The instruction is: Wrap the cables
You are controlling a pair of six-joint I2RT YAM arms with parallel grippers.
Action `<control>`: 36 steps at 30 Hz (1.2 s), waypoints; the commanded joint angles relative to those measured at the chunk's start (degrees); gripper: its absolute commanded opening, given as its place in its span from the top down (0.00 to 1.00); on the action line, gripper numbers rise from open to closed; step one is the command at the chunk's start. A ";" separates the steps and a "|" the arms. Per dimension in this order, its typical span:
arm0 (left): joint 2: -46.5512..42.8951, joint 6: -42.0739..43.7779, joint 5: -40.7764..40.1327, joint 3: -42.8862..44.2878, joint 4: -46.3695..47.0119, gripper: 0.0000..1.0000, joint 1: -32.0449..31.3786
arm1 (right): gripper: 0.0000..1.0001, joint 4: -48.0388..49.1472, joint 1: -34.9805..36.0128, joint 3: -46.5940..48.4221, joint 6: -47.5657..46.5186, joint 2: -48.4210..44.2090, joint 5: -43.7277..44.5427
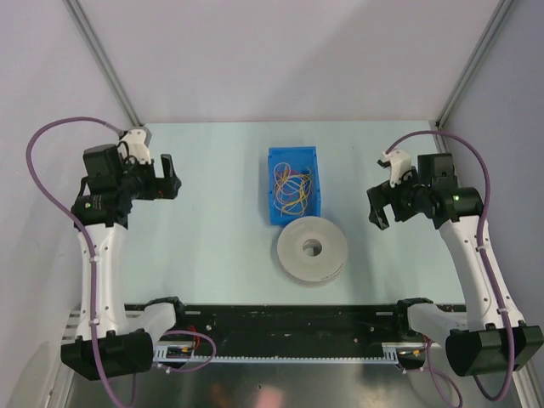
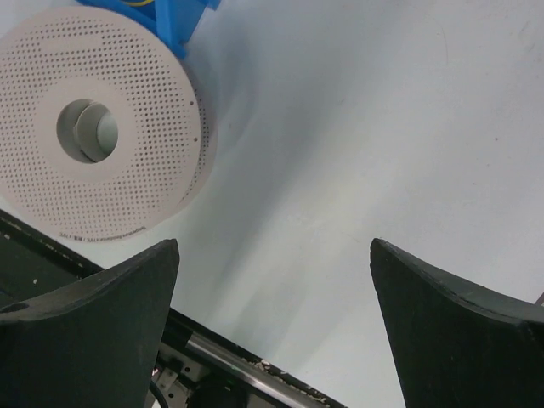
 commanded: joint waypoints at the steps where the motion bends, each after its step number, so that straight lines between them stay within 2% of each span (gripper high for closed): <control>1: 0.51 -0.73 -2.69 1.81 0.63 0.01 -0.79 | 0.01 -3.08 1.94 2.56 -2.74 -0.65 -2.34; 10: 0.87 -0.07 0.78 1.40 0.55 0.01 -2.23 | 0.01 -2.77 14.00 2.62 -6.71 3.96 -1.96; 11: 0.84 -0.18 1.23 1.07 0.55 0.01 -2.49 | 0.04 -2.65 15.63 2.62 -7.23 4.68 -1.88; 13: 0.75 -0.37 2.10 0.55 0.59 0.00 -2.88 | 0.17 -2.48 18.92 2.62 -8.39 6.62 -1.58; 19: 1.04 -1.25 2.75 0.46 0.58 0.01 -3.44 | 0.70 -0.36 28.26 2.57 -9.47 12.23 0.73; 21: 1.02 -1.54 2.67 0.37 0.60 0.01 -3.47 | 0.85 0.54 30.41 2.39 -9.81 14.00 1.89; 23: 0.97 -1.74 2.72 0.17 0.60 0.01 -3.55 | 0.96 2.01 32.33 1.97 -9.48 15.94 2.90; 26: 1.10 -2.26 2.60 -0.23 0.55 0.01 -3.50 | 0.99 4.87 35.19 1.00 -8.24 18.49 4.59; 32: 1.66 -2.79 1.76 -0.87 0.55 0.01 -3.46 | 1.00 12.65 41.89 -2.51 -6.09 22.62 10.67; 36: 1.14 -3.31 4.23 -1.33 0.55 0.00 -3.48 | 1.00 17.59 44.38 -5.32 -5.21 26.11 14.09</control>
